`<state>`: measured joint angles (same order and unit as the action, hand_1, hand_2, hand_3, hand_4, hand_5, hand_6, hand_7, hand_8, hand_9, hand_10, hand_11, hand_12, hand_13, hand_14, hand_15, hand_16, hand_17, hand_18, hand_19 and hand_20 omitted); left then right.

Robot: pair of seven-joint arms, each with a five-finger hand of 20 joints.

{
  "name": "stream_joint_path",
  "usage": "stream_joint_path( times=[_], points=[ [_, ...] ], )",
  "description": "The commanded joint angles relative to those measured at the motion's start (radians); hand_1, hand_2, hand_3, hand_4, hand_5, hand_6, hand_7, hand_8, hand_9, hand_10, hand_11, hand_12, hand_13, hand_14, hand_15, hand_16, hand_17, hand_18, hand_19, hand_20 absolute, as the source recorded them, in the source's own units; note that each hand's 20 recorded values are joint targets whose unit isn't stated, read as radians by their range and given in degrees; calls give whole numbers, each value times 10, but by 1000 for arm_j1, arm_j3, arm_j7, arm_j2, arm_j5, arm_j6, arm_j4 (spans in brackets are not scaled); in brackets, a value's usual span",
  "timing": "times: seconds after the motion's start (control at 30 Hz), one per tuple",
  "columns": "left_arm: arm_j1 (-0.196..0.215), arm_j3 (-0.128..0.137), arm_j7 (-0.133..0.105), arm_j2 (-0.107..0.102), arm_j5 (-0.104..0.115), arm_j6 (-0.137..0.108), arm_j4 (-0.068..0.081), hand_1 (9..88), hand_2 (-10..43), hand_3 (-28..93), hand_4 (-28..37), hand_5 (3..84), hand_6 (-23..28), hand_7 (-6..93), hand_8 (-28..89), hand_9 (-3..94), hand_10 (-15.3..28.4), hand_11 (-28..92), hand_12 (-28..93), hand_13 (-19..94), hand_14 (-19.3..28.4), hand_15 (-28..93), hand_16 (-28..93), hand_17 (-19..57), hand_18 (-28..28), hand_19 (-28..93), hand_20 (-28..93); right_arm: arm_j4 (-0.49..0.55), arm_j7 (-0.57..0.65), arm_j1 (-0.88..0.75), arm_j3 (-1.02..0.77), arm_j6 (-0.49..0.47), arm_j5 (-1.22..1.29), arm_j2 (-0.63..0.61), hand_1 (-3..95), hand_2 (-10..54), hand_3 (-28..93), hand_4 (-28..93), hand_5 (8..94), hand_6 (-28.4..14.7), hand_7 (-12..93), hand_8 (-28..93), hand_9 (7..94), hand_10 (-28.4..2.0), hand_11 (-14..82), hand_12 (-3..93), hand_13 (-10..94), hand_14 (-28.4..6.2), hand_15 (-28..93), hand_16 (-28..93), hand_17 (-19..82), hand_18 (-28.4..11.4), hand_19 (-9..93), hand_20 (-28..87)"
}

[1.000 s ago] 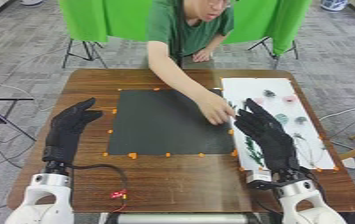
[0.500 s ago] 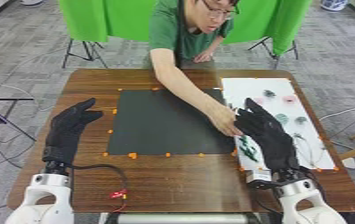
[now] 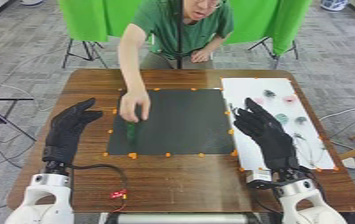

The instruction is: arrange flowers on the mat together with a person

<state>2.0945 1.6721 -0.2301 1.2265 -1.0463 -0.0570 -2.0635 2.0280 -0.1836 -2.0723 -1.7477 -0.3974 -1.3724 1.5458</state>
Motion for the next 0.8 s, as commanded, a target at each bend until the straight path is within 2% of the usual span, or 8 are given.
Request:
stream_joint_path(
  times=[0.03,0.8],
  points=[
    [14,0,5,6,4,-2,-1,272,26,623,-205,501,33,147,-63,547,143,264,165,379,185,221,38,20,151,128,189,4,-4,-9,3,-6,1,0,74,-18,782,-171,315,-26,45,-64,362,-149,31,109,270,-163,62,149,145,-161,67,215],
    [14,0,11,6,7,-8,0,271,29,622,-207,502,32,148,-63,546,142,265,165,378,184,219,37,21,150,127,188,-1,-5,-5,4,0,-2,-2,80,-24,783,-173,318,-27,49,-66,365,-149,32,109,273,-152,64,144,159,-158,54,208]
  ],
)
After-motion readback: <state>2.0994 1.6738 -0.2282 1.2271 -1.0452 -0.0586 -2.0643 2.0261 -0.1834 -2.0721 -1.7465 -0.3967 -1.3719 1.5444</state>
